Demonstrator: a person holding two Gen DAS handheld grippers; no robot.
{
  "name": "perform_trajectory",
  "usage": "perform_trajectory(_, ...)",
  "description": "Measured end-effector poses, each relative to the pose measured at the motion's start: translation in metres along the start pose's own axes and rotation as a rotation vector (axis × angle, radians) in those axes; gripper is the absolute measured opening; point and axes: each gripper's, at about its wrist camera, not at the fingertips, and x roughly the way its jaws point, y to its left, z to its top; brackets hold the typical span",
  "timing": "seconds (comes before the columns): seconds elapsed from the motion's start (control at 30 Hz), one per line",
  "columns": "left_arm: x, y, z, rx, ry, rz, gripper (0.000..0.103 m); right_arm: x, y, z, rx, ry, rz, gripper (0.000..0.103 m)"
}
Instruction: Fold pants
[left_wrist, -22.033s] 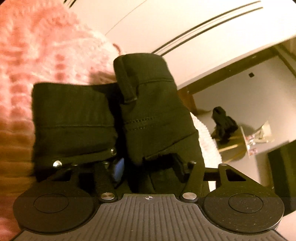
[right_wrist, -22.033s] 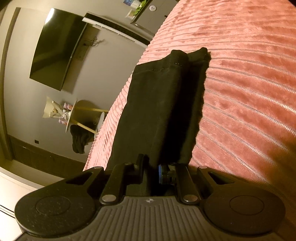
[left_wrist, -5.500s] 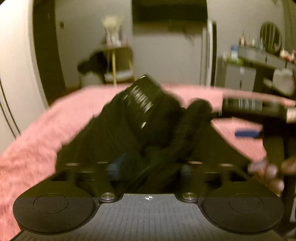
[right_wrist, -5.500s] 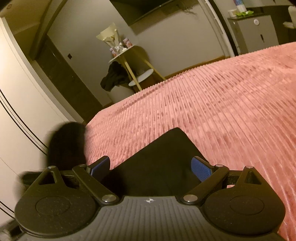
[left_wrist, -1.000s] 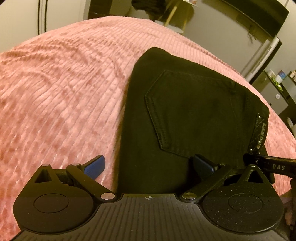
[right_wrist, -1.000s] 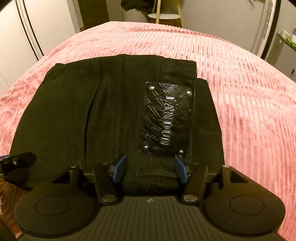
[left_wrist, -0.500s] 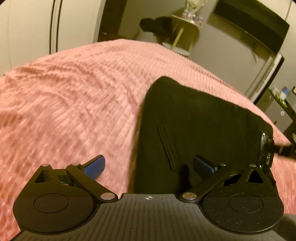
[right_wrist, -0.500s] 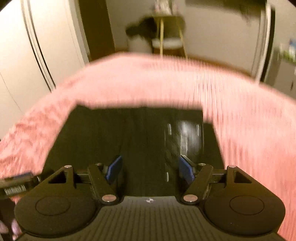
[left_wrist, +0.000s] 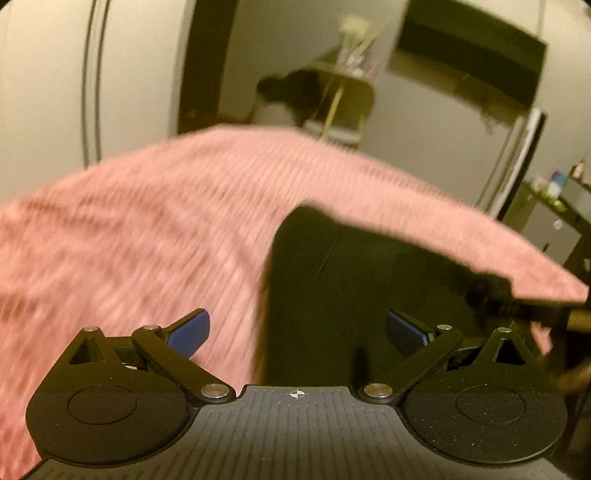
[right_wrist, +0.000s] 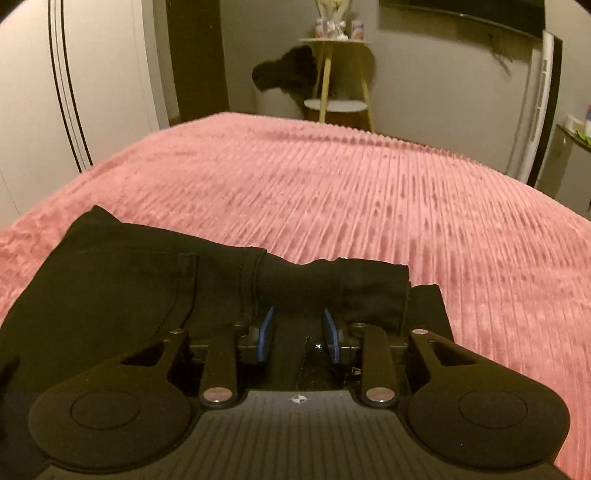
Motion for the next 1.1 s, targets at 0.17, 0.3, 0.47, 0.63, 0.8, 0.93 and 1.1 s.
perform_trajectory(0.17,0.034,-0.031,0.020,0.115,0.009,-0.003,0.103,-0.037,-0.001,0.003,0.035,-0.049,0.044,0.041)
perform_trajectory(0.3,0.063,-0.047,0.016,0.124,0.066,-0.036,0.103,-0.068,-0.026,-0.007,0.175,-0.016,0.096,0.050)
perform_trajectory(0.47,0.079,-0.064,-0.002,0.229,0.055,0.037,0.103,-0.048,-0.047,-0.023,0.282,0.181,0.040,0.062)
perform_trajectory(0.63,0.074,-0.060,-0.004,0.233,0.072,0.041,0.103,-0.040,-0.053,-0.026,0.320,0.230,0.109,0.068)
perform_trajectory(0.8,0.043,-0.058,-0.008,0.253,0.131,0.029,0.103,-0.066,-0.058,-0.033,0.322,0.211,0.136,0.068)
perform_trajectory(0.93,0.018,-0.053,-0.022,0.227,0.172,-0.001,0.103,-0.090,-0.061,-0.035,0.317,0.212,0.191,0.068)
perform_trajectory(1.1,0.004,-0.048,-0.032,0.191,0.181,-0.014,0.103,-0.108,-0.067,-0.044,0.314,0.202,0.251,0.052)
